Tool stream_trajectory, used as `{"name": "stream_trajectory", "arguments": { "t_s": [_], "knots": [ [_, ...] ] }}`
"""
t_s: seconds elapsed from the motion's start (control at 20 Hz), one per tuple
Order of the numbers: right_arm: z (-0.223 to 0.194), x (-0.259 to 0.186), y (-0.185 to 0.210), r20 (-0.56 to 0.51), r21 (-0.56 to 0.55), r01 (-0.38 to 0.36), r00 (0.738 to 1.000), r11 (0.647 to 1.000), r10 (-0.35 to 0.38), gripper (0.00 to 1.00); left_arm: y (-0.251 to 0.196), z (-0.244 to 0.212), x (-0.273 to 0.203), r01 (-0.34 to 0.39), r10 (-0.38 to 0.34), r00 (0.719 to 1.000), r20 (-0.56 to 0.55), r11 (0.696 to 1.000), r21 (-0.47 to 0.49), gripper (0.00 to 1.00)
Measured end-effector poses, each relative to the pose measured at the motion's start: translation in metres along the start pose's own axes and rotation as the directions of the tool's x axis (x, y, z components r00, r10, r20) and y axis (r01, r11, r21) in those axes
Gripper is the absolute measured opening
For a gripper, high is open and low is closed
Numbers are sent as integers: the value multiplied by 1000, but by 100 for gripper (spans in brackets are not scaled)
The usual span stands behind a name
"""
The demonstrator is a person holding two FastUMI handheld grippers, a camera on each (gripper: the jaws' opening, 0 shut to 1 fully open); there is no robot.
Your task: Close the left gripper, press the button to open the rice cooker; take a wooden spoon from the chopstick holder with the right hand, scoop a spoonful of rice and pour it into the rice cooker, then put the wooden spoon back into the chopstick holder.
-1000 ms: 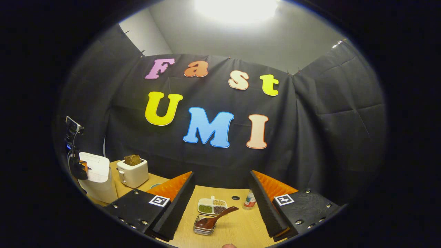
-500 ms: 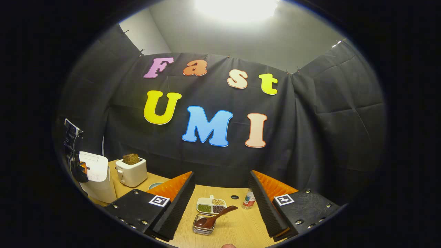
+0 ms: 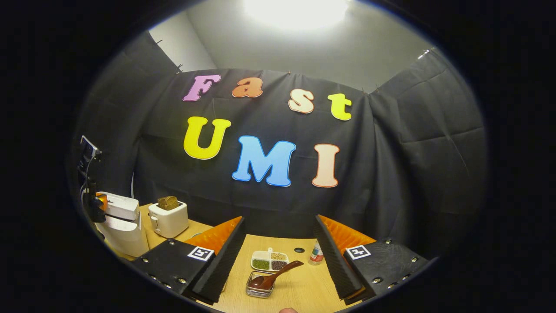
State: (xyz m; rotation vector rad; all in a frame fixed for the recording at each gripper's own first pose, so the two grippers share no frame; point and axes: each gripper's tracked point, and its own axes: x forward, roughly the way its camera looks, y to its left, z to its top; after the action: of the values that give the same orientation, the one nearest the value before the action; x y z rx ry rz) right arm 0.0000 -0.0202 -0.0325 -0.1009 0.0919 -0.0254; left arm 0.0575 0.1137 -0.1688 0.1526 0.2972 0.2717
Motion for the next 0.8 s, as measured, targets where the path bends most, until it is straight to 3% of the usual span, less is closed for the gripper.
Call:
{"name": "stream_trajectory", "arguments": {
  "t_s": [0.45, 0.55, 0.6, 0.7, 0.75, 0.8],
  "knots": [
    [5, 8, 4, 34, 14, -38, 999, 999, 37, 95, 12, 74, -36, 0, 4, 990, 144, 1000, -27, 8],
    [-1, 12, 5, 30, 27, -44, 999, 999, 43, 95, 1, 85, -47, 51, -43, 985, 170, 998, -43, 9],
    [-3, 15, 4, 25, 36, -47, 999, 998, 46, 95, -7, 91, -59, 92, -81, 982, 171, 994, -55, 27],
    [-10, 22, 3, 11, 52, -48, 999, 997, 48, 95, -9, 99, -70, 107, -92, 980, 178, 992, -74, 83],
    [-12, 26, 1, 9, 59, -45, 999, 997, 45, 95, -8, 106, -76, 102, -87, 978, 187, 992, -76, 77],
    [-14, 31, -1, 7, 67, -41, 999, 997, 41, 95, -7, 111, -82, 97, -80, 977, 198, 992, -77, 80]
  ]
}}
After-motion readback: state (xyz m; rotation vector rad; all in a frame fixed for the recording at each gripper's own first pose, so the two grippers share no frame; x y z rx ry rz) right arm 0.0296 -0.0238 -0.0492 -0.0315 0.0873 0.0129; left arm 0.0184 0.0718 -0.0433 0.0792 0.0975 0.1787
